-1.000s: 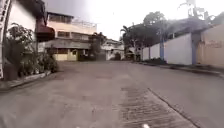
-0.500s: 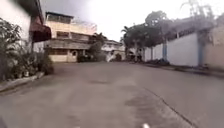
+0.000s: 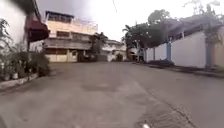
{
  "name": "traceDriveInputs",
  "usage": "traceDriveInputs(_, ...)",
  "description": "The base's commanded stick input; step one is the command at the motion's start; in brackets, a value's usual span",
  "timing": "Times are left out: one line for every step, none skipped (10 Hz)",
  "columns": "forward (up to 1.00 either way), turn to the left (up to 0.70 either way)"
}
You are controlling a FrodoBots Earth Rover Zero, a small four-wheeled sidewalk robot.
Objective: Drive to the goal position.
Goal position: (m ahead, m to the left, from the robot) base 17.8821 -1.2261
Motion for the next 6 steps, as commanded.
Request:
traceDriveInputs(1.00, 0.01)
traceDriveInputs(1.00, 0.01)
traceDriveInputs(1.00, 0.01)
traceDriveInputs(1.00, 0.01)
traceDriveInputs(1.00, 0.01)
traceDriveInputs(1.00, 0.01)
